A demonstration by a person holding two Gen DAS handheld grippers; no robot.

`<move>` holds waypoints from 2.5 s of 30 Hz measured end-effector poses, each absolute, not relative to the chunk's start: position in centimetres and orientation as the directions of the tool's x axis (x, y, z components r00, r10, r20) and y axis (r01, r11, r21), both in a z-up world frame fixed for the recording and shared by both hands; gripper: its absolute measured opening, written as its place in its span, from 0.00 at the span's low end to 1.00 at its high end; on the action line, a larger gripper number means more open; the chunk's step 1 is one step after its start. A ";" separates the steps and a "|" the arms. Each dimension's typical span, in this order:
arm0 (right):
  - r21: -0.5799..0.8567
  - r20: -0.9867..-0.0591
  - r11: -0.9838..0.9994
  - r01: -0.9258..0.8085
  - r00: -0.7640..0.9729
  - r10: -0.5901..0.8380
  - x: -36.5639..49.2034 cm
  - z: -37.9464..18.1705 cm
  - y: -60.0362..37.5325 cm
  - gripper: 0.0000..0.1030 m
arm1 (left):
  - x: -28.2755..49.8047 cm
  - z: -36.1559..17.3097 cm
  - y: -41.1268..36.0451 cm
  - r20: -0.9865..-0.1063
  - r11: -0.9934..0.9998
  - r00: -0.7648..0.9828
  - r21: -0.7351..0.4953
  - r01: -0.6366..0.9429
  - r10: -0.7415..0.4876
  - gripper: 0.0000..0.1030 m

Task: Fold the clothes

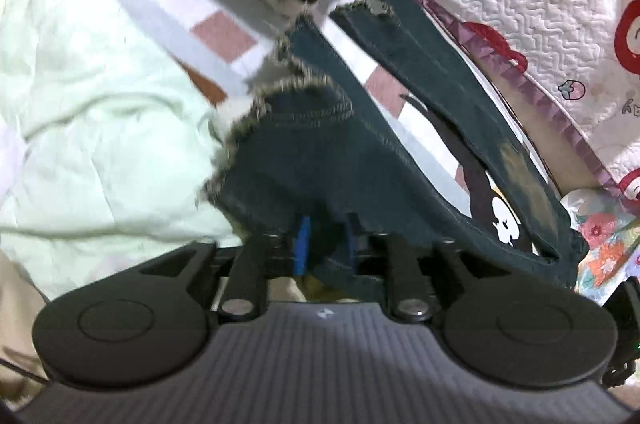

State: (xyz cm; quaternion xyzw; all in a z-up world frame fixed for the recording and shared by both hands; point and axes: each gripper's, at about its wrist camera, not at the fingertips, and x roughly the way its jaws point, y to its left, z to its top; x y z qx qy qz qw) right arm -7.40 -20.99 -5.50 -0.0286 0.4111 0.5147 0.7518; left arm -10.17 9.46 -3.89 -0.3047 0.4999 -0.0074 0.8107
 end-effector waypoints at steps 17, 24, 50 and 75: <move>0.206 -0.643 0.636 -0.744 0.387 0.661 -8.5 -4.5 -19.5 0.11 | -9.5 1.0 -2.5 -0.733 0.921 0.576 -0.187 0.341 -0.362 0.47; 0.271 -0.578 0.700 -0.661 0.469 0.667 -7.0 -3.4 -21.6 0.06 | -9.5 0.1 -7.4 -0.783 0.787 0.468 -0.043 0.615 -0.409 0.59; 0.331 -0.705 0.930 -0.157 0.614 0.355 -13.5 -7.9 -36.0 0.24 | -6.1 -2.0 -10.8 -0.709 0.810 0.703 0.376 0.450 -0.061 0.18; 0.722 -0.618 0.238 0.650 0.760 -0.201 -31.9 -16.5 -64.5 0.57 | -6.3 -3.1 -11.3 -0.689 0.815 0.725 0.417 0.401 -0.004 0.15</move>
